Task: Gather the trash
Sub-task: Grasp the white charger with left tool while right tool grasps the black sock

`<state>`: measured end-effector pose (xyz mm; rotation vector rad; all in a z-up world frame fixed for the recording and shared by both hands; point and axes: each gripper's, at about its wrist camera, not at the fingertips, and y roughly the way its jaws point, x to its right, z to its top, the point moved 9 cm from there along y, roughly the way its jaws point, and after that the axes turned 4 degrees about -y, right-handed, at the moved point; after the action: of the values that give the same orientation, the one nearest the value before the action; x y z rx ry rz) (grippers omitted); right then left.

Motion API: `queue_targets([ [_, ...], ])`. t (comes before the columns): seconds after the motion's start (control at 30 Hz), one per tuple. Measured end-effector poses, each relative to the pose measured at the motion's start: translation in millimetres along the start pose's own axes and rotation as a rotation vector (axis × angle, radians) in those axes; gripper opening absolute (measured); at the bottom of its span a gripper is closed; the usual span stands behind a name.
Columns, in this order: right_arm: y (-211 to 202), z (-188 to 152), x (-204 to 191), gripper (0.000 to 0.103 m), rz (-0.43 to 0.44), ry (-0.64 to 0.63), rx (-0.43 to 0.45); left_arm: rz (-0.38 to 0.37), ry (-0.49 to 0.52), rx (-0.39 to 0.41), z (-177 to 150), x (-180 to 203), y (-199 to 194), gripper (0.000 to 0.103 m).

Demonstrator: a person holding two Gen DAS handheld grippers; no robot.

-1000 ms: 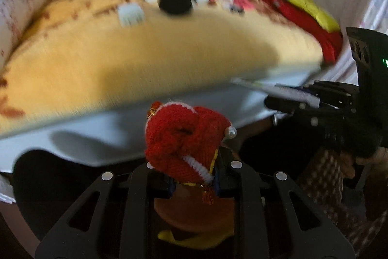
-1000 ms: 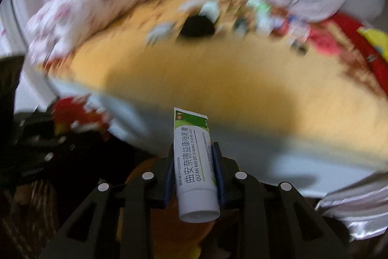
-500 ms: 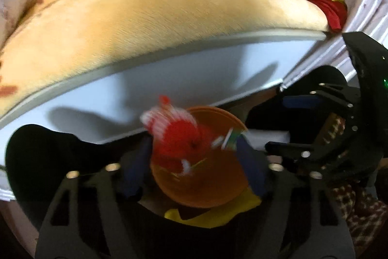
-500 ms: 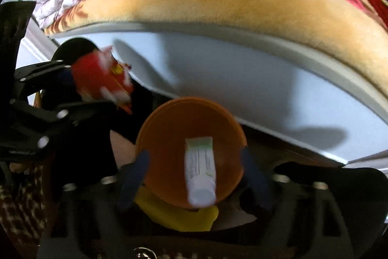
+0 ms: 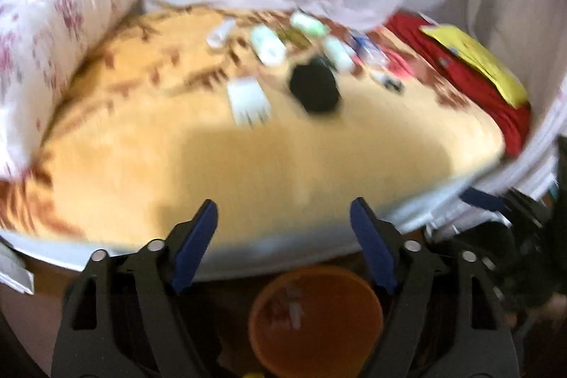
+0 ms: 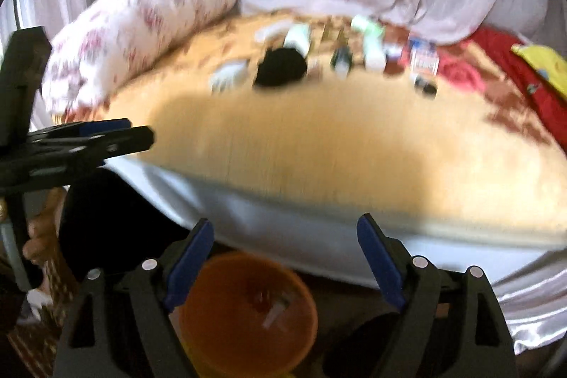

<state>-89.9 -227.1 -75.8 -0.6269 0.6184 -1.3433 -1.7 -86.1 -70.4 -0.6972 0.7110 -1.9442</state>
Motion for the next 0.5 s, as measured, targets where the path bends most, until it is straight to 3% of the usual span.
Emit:
queue_targets([
  [0.13,-2,19,5,0.082,-0.027,-0.007,0.064,0.079,-0.027,0.037,41,-8,31,0.077],
  [0.5,14,17,27,0.083,-0.015,0.051,0.064,0.183,-0.101,-0.003,69,-30,103,0.077],
])
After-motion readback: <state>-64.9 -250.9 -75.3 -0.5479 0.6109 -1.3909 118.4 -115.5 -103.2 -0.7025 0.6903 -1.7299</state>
